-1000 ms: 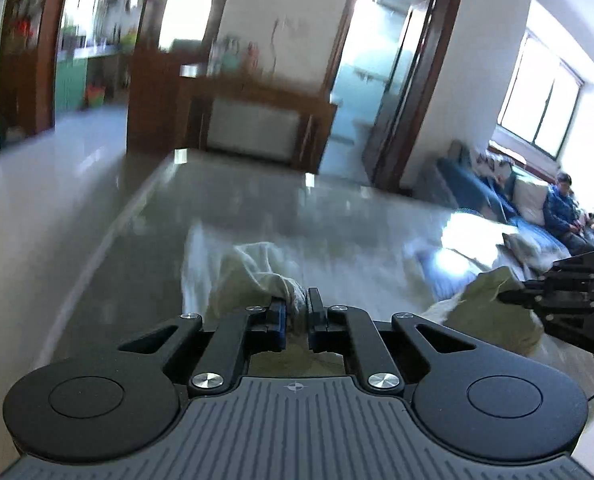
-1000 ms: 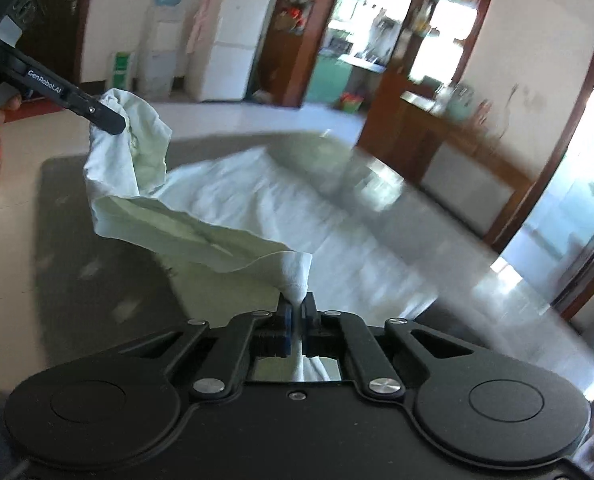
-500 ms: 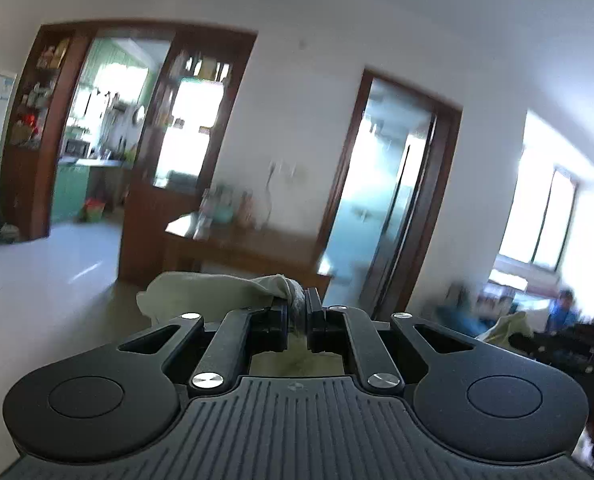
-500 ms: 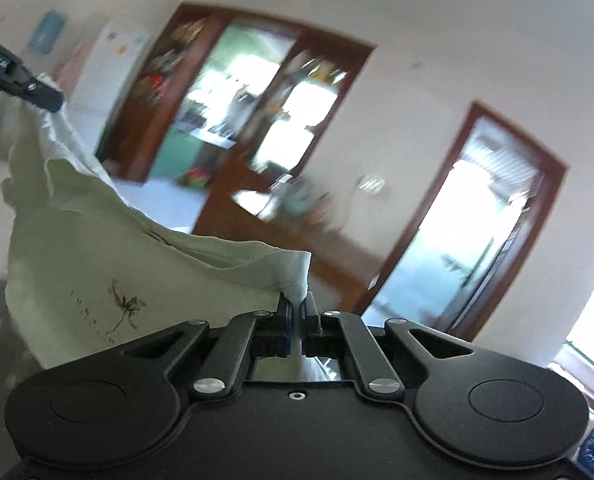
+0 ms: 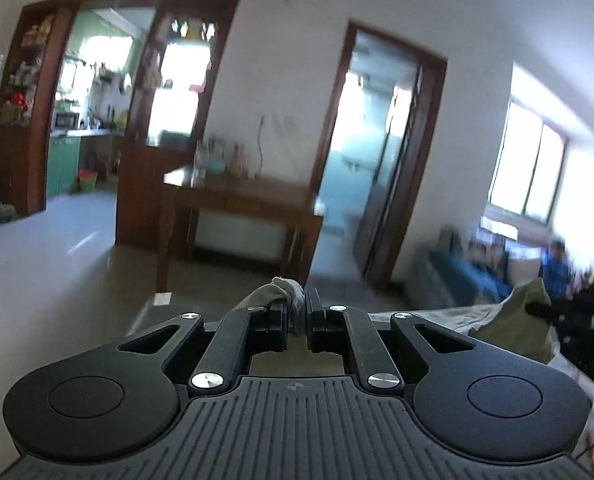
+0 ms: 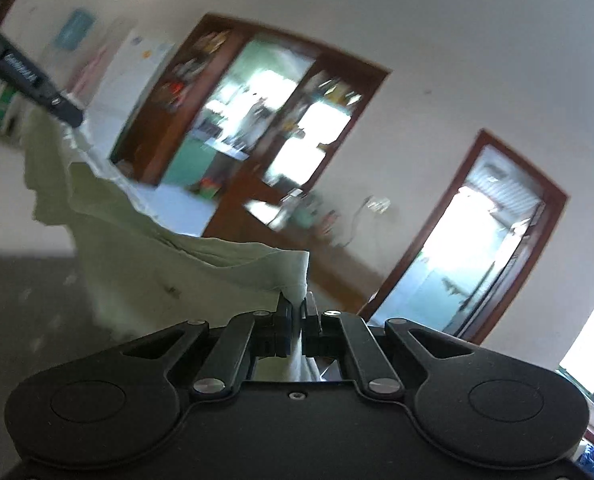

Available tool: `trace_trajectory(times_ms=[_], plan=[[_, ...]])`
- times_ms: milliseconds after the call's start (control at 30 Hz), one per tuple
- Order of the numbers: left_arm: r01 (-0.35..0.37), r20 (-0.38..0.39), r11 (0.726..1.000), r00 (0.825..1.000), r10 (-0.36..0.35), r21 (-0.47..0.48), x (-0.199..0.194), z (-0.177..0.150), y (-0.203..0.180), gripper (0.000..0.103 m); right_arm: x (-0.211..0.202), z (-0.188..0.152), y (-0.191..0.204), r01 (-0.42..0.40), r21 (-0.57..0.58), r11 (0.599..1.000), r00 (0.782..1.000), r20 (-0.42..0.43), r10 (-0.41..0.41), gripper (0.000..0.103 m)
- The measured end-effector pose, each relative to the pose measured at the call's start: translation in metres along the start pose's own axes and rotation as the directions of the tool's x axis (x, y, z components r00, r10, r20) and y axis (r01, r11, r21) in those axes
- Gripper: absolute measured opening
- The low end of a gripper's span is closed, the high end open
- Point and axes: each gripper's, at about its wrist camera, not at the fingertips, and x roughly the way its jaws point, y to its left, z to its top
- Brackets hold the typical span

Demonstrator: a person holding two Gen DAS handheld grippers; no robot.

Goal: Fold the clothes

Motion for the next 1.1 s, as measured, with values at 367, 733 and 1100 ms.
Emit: trace_trajectory(times_ms=[367, 733, 1100], plan=[[-0.084, -0.271, 0.996, 0.958, 0.091, 0.036, -0.035, -0.165, 0.042, 0.009, -0.065, -0.092, 0.134, -0.388, -0.011, 0.922, 0.902, -0.213, 0.377, 0.005], [-0.196, -0.347, 0.979, 0.916, 0.201, 0.051, -0.051, -0.225, 0.072, 0.01, -0.088, -0.132, 0.111, -0.35, 0.201, 0.915, 0.876, -0.276, 0.396, 0.023], [-0.207, -0.363, 0.974, 0.904, 0.228, 0.097, -0.043, -0.233, 0.06, 0.01, -0.029, -0.195, 0.073, -0.099, 0.398, 0.912, 0.866, -0.416, 0.276, 0.03]])
